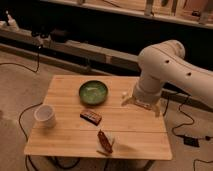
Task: Move the arm in a circular motion
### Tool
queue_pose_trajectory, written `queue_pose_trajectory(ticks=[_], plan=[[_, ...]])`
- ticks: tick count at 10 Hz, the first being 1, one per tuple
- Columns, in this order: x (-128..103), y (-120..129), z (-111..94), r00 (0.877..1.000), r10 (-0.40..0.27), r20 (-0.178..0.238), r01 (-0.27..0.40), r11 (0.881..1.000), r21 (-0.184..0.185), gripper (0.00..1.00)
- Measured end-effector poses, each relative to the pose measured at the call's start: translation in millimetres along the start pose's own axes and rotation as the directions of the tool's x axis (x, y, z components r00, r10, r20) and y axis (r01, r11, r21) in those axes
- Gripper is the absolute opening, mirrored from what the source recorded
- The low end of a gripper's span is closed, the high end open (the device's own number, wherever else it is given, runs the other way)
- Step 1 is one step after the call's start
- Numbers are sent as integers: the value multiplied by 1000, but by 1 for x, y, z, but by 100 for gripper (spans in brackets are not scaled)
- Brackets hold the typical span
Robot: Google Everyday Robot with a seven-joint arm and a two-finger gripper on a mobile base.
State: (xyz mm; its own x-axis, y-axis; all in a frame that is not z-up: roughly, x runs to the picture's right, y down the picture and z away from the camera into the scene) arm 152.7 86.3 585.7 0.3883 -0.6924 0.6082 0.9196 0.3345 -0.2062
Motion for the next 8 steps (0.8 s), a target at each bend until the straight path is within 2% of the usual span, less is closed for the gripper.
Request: queue_pose_trajectory(ticks=[5, 7, 8], plan=[[3, 2, 0, 1000, 8, 0, -8, 1000, 4, 80], [29, 21, -4, 998, 63, -6, -63, 997, 48, 80], [55, 39, -10, 994, 106, -21, -104, 991, 83, 80]])
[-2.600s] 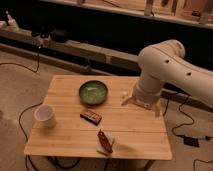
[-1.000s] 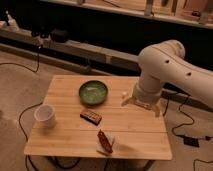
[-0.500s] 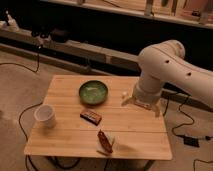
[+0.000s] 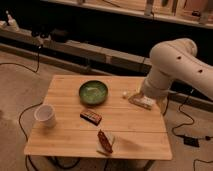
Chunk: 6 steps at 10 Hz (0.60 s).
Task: Move the arm in a circular motion
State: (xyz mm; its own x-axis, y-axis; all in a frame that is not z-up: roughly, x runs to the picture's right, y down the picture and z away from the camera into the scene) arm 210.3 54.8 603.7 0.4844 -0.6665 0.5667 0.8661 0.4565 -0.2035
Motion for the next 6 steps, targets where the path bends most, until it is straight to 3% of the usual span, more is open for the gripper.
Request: queue_pose_trajectory(ticks=[2, 3, 6], plan=[[54, 27, -16, 997, 62, -37, -60, 997, 48, 80], [76, 30, -23, 997, 69, -42, -67, 996, 53, 80], [125, 9, -11, 1000, 24, -14, -24, 1000, 11, 80]])
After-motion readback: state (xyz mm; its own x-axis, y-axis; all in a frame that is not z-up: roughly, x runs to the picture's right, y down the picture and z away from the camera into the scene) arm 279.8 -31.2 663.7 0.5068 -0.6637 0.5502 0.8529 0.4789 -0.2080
